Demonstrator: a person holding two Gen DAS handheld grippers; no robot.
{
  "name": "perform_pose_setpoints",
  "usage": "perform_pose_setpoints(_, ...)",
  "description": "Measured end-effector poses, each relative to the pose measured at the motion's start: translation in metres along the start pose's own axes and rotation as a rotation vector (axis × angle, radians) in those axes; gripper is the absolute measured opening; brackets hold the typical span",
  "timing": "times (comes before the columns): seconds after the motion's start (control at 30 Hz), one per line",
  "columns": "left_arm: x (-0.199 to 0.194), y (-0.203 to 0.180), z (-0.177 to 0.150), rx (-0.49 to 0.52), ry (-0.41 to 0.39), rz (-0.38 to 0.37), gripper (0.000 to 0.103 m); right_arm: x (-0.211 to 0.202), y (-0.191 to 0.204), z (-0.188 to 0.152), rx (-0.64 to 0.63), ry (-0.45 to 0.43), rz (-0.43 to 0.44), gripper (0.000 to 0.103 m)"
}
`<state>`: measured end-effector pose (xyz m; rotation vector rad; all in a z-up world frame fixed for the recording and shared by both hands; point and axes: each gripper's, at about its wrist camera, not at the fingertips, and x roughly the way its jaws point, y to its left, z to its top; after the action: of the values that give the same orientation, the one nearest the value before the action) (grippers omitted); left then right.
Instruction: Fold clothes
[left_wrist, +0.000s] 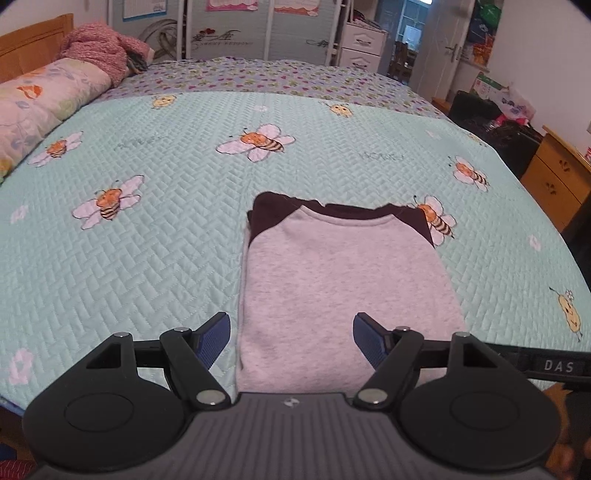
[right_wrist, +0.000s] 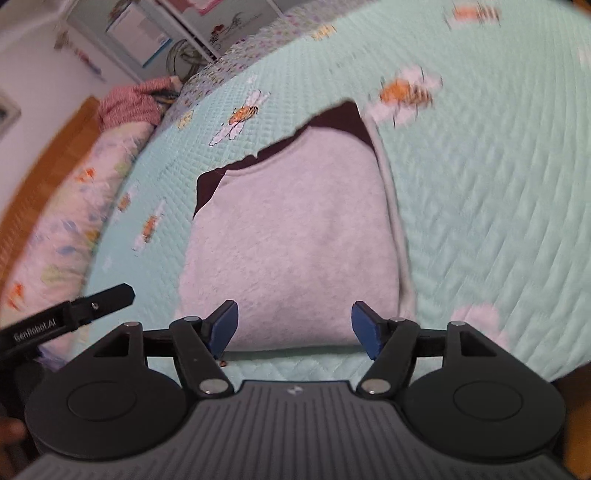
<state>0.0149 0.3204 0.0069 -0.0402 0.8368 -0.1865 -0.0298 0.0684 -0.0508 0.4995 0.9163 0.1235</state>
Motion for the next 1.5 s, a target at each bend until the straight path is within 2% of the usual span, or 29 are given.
perform_pose_setpoints(0.07,-0.003,-0.003,0.005,0.007,0.008,0.034,0.076,-0.009,0.016,0.008,-0.053,-0.02,-0.075,0.073)
perform_pose_setpoints(0.13,-0.006,-0.009,0.01,0.04,0.022,0.085,0.076,-0.017,0.033,0.016,-0.112,-0.029,-0.149,0.083)
perform_pose_setpoints(0.23,-0.005,-0.015,0.015,0.059,0.061,0.158,0.076,-0.028,0.056,0.026,-0.187,-0.057,-0.22,0.083)
perform_pose_setpoints(0.37,-0.005,-0.009,0.018,-0.018,0.109,0.118,0.076,-0.03,0.082,0.034,-0.264,-0.038,-0.321,0.084)
perform_pose_setpoints(0.43,-0.002,-0.008,0.018,-0.038,0.152,0.131,0.076,-0.025,0.091,0.037,-0.294,-0.002,-0.358,0.084)
perform_pose_setpoints(0.57,0.013,-0.007,0.021,-0.027,0.262,0.166,0.076,-0.017,0.096,0.039,-0.281,0.034,-0.34,0.084)
perform_pose_setpoints(0.67,0.026,-0.004,0.029,-0.061,0.347,0.112,0.076,-0.008,0.093,0.046,-0.229,0.085,-0.299,0.084)
perform_pose_setpoints(0.77,0.03,-0.008,0.042,-0.062,0.354,0.097,0.076,0.005,0.092,0.058,-0.202,0.153,-0.279,0.084)
perform_pose_setpoints(0.9,0.034,-0.014,0.061,-0.019,0.342,0.115,0.076,0.016,0.098,0.068,-0.205,0.191,-0.268,0.084)
perform_pose_setpoints(1.2,0.06,-0.004,0.073,-0.036,0.422,0.1,0.076,0.034,0.102,0.091,-0.221,0.208,-0.286,0.084)
perform_pose_setpoints(1.5,0.066,-0.004,0.075,-0.024,0.436,0.114,0.076,0.047,0.1,0.093,-0.216,0.234,-0.285,0.084)
